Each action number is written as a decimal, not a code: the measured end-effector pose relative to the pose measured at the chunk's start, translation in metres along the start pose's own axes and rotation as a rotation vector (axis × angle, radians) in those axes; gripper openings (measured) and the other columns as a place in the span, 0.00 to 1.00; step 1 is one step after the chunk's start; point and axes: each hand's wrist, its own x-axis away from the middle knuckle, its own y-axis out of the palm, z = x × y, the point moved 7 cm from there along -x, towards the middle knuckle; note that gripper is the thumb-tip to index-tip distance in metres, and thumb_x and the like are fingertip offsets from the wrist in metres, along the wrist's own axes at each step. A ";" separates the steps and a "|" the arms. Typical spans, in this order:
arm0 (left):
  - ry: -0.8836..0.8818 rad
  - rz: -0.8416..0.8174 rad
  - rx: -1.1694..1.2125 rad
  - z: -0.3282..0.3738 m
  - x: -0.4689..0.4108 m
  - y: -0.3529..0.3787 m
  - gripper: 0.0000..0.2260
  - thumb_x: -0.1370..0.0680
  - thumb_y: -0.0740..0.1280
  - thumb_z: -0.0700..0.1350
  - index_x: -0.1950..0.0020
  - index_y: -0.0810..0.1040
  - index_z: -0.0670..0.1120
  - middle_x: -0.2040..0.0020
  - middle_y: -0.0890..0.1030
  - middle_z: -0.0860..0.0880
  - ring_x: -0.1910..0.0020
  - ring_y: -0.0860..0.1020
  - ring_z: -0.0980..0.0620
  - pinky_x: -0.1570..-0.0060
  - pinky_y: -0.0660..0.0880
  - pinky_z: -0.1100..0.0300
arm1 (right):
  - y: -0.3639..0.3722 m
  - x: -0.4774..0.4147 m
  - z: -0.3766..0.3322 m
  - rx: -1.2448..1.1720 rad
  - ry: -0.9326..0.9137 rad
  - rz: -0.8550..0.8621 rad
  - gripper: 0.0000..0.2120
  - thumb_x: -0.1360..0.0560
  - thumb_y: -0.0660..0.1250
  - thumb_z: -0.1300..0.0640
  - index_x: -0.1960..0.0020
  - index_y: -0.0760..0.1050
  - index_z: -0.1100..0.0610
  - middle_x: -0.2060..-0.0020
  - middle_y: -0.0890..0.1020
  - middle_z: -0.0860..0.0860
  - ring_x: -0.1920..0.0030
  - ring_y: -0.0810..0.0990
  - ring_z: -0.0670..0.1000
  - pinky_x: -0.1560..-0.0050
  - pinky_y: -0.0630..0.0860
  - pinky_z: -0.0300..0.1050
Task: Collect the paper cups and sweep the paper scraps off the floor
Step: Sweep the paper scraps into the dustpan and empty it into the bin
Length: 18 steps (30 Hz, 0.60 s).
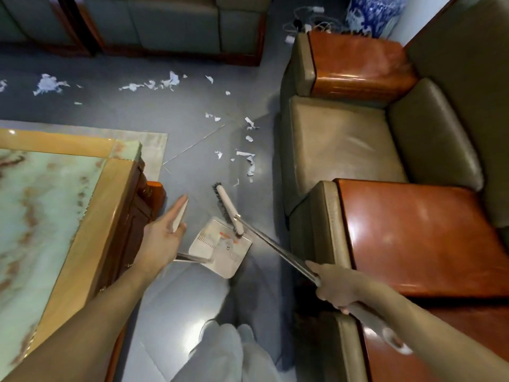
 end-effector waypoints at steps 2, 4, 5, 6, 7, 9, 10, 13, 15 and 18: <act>0.023 0.052 0.014 0.012 -0.024 -0.003 0.28 0.20 0.64 0.38 0.29 0.64 0.66 0.29 0.69 0.55 0.32 0.70 0.47 0.35 0.65 0.68 | -0.038 -0.025 0.003 0.026 0.023 0.064 0.35 0.25 0.61 0.59 0.22 0.49 0.54 0.39 0.77 0.55 0.44 0.79 0.56 0.56 0.69 0.37; 0.047 0.079 0.050 0.025 -0.052 -0.003 0.28 0.21 0.63 0.36 0.30 0.64 0.65 0.30 0.68 0.58 0.32 0.66 0.59 0.44 0.57 0.84 | -0.077 -0.053 0.002 0.037 0.026 0.085 0.37 0.26 0.61 0.61 0.22 0.49 0.54 0.48 0.80 0.53 0.55 0.81 0.54 0.65 0.71 0.37; 0.051 0.079 0.066 0.030 -0.065 -0.001 0.28 0.20 0.63 0.36 0.30 0.64 0.65 0.31 0.68 0.59 0.32 0.64 0.62 0.47 0.56 0.86 | -0.097 -0.067 0.002 0.016 0.031 0.097 0.37 0.26 0.60 0.61 0.22 0.49 0.53 0.55 0.79 0.50 0.62 0.79 0.50 0.70 0.70 0.36; 0.053 0.074 0.075 0.034 -0.079 0.001 0.27 0.20 0.63 0.36 0.31 0.64 0.65 0.31 0.67 0.60 0.32 0.64 0.62 0.48 0.56 0.87 | -0.118 -0.081 0.001 -0.001 0.033 0.118 0.35 0.26 0.60 0.61 0.22 0.50 0.53 0.60 0.77 0.47 0.67 0.77 0.47 0.73 0.68 0.35; 0.048 0.065 0.076 0.037 -0.094 0.005 0.27 0.20 0.63 0.37 0.32 0.64 0.67 0.31 0.67 0.60 0.33 0.64 0.62 0.50 0.56 0.87 | -0.139 -0.094 0.000 -0.008 0.034 0.137 0.34 0.26 0.60 0.61 0.23 0.52 0.53 0.64 0.75 0.46 0.69 0.76 0.46 0.74 0.67 0.35; 0.035 0.061 0.084 0.042 -0.122 0.011 0.27 0.20 0.63 0.37 0.34 0.63 0.69 0.30 0.67 0.58 0.34 0.64 0.61 0.54 0.59 0.87 | -0.178 -0.119 -0.003 0.048 0.022 0.202 0.27 0.25 0.60 0.61 0.27 0.60 0.55 0.67 0.73 0.46 0.70 0.74 0.44 0.74 0.66 0.35; 0.039 0.058 0.080 0.045 -0.136 0.014 0.27 0.20 0.63 0.38 0.34 0.63 0.68 0.29 0.67 0.57 0.35 0.65 0.60 0.57 0.61 0.87 | -0.196 -0.133 -0.004 0.087 0.021 0.236 0.24 0.25 0.60 0.61 0.29 0.63 0.56 0.67 0.72 0.45 0.70 0.72 0.44 0.74 0.65 0.35; 0.017 0.034 0.040 0.051 -0.174 0.022 0.26 0.20 0.63 0.37 0.33 0.63 0.66 0.27 0.66 0.55 0.35 0.65 0.59 0.60 0.62 0.87 | -0.242 -0.167 -0.005 0.067 0.029 0.271 0.25 0.24 0.58 0.63 0.28 0.62 0.55 0.64 0.74 0.48 0.69 0.73 0.46 0.75 0.65 0.36; -0.024 0.026 0.048 0.055 -0.195 0.029 0.26 0.20 0.63 0.37 0.32 0.63 0.65 0.27 0.66 0.55 0.34 0.64 0.59 0.59 0.62 0.87 | -0.271 -0.188 -0.003 0.088 0.056 0.283 0.30 0.25 0.58 0.64 0.24 0.57 0.55 0.53 0.79 0.54 0.63 0.78 0.53 0.73 0.69 0.38; -0.057 0.041 0.058 0.066 -0.227 0.036 0.26 0.20 0.63 0.38 0.29 0.64 0.63 0.29 0.66 0.59 0.32 0.64 0.59 0.49 0.62 0.83 | -0.315 -0.226 -0.003 0.156 0.047 0.294 0.33 0.25 0.59 0.65 0.22 0.54 0.56 0.41 0.77 0.58 0.53 0.80 0.57 0.68 0.75 0.41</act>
